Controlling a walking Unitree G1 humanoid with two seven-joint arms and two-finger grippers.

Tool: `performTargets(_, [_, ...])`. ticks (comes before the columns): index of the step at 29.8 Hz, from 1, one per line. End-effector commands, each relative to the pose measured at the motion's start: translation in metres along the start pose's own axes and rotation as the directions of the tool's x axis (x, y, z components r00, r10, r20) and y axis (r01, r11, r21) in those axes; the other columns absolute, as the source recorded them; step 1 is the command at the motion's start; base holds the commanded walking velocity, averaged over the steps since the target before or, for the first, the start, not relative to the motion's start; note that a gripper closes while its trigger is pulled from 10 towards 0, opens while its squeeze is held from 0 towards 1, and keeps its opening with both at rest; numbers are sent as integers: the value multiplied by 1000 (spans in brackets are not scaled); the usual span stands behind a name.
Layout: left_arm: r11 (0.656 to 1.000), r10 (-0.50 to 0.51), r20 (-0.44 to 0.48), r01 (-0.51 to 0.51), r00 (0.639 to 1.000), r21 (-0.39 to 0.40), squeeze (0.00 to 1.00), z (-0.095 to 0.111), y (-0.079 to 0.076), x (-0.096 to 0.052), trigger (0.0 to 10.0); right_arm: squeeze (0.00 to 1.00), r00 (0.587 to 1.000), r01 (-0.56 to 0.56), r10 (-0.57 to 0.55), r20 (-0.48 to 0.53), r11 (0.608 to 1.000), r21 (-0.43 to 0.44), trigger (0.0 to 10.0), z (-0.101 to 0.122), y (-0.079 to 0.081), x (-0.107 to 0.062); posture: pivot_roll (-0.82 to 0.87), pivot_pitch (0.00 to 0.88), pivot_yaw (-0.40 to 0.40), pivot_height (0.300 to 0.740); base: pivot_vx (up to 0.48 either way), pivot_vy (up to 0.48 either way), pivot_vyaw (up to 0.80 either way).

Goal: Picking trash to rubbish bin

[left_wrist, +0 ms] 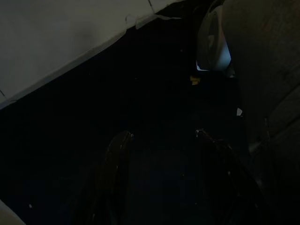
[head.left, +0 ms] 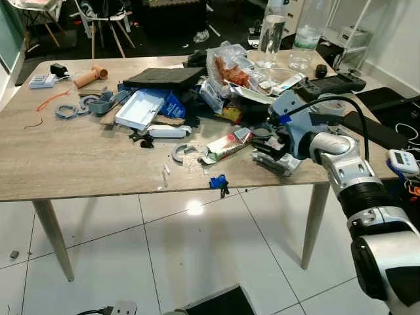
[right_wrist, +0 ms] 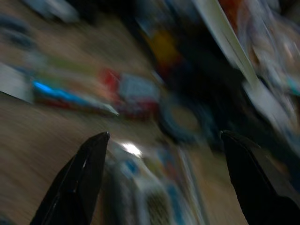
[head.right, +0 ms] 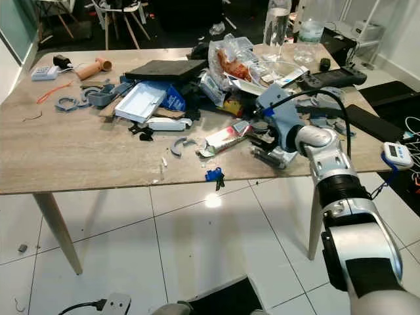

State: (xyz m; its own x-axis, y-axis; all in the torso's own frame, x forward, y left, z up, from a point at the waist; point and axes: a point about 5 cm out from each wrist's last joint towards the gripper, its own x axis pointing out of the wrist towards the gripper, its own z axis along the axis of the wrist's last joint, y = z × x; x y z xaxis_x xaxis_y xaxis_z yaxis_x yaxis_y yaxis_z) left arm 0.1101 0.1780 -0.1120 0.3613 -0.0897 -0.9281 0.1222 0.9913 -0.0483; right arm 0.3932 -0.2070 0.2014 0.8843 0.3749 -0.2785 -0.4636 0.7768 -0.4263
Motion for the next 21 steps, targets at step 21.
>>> performTargets(21, [998,-47,14,46,999,38,0,4,-10,2,10000,0,998,68,-69,7,993,101,10000,-24,11,2,-10,89,52,740,0,0,0])
